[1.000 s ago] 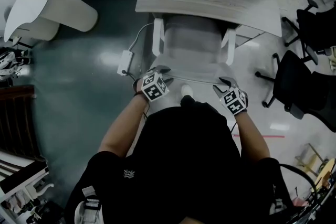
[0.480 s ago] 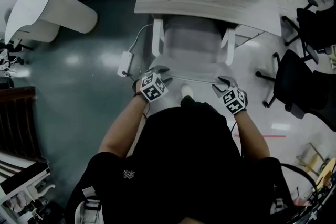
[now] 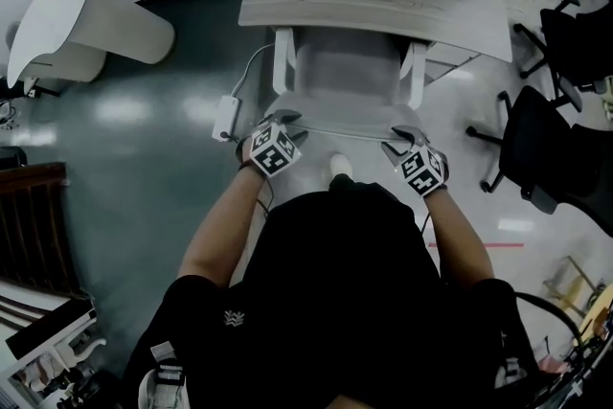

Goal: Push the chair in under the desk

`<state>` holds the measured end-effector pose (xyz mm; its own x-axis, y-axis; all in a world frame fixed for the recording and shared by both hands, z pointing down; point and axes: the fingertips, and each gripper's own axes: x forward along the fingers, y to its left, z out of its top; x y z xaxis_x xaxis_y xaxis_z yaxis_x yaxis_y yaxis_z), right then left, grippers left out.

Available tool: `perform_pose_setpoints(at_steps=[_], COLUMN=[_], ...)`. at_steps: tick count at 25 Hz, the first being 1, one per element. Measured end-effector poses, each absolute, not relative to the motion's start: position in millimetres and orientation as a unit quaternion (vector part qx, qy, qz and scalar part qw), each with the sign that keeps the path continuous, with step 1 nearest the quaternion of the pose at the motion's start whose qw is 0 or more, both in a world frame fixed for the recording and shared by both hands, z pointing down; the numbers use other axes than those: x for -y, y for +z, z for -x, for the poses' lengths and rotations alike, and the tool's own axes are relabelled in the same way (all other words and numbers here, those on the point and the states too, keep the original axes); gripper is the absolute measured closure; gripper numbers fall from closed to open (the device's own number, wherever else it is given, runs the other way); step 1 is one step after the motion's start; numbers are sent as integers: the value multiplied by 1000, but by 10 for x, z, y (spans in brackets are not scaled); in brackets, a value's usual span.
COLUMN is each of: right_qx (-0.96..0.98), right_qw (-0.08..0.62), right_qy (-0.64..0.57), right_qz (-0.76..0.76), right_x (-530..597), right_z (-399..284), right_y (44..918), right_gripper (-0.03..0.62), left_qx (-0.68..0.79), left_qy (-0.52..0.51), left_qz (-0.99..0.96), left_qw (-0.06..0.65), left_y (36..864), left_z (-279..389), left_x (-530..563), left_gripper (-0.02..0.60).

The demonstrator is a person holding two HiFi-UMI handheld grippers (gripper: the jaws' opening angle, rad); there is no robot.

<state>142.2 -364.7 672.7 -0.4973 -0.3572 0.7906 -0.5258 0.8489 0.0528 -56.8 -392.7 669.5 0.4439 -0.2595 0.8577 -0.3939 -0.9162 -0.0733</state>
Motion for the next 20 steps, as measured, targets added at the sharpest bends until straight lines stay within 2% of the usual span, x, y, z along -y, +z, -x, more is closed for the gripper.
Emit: perform_pose_setpoints(at_steps=[20], right_qx=[860], right_qw=[429], right_qy=[89], right_qz=[-261], right_x=[4524], right_z=[-1639], right_y=[6785], right_gripper=[422], left_qx=[215], left_qy=[488], left_qz=[-845], left_qw=[51], left_y=[6729], left_z=[353], left_x=[4766], left_gripper=[405])
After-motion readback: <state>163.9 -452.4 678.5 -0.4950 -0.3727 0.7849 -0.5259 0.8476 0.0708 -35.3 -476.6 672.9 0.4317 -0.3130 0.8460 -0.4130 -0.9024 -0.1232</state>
